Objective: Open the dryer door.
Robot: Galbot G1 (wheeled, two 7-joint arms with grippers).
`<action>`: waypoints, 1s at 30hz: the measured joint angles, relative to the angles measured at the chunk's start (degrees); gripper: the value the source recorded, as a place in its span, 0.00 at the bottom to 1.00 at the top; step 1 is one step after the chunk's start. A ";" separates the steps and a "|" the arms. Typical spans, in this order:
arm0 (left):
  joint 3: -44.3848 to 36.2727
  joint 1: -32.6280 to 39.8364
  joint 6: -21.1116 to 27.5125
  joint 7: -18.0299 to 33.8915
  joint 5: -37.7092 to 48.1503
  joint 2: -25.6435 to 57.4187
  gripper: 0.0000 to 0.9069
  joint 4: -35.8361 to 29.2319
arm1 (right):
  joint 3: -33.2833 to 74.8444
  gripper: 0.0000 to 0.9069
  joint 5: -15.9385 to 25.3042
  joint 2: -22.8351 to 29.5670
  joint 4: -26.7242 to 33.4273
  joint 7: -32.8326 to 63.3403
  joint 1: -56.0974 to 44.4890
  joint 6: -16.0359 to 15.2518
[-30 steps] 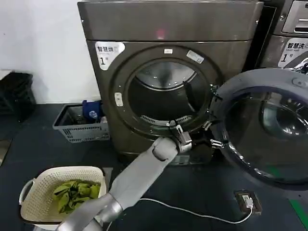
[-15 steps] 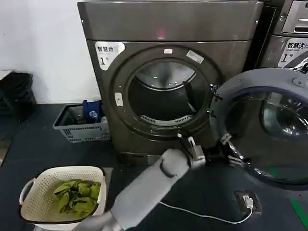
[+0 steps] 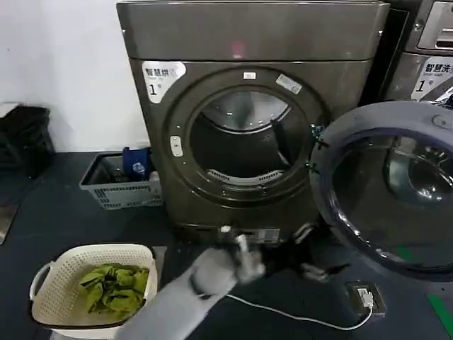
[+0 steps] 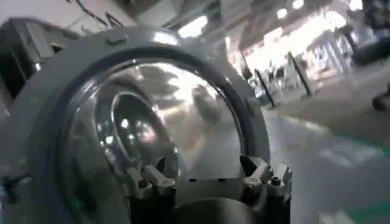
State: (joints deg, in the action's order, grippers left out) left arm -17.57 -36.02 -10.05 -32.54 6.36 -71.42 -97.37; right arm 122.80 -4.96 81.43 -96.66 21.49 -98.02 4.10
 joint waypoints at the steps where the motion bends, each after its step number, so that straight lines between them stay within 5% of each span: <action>1: 0.67 -0.75 -0.47 -0.15 -0.77 1.54 1.00 -1.13 | -0.10 1.00 -0.04 -0.28 0.44 -0.09 0.00 0.28; 12: 11.95 -10.07 -9.10 -0.49 -8.92 20.40 1.00 -8.39 | -1.24 1.00 -0.46 -3.20 5.16 -1.21 -0.28 0.91; 21: 24.37 -20.49 -16.91 1.36 -18.79 34.05 1.00 -7.99 | -3.25 1.00 -5.32 -6.84 8.61 -4.98 0.10 -1.83; 30: 36.12 -29.25 -32.08 2.70 -40.30 41.03 1.00 -4.99 | -5.04 1.00 -8.59 -8.18 9.21 -7.55 0.90 -1.70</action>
State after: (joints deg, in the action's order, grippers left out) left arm 18.55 -65.27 -42.12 -29.83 -33.94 -30.40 -102.36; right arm 117.76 -13.55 73.24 -87.45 13.93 -97.11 2.40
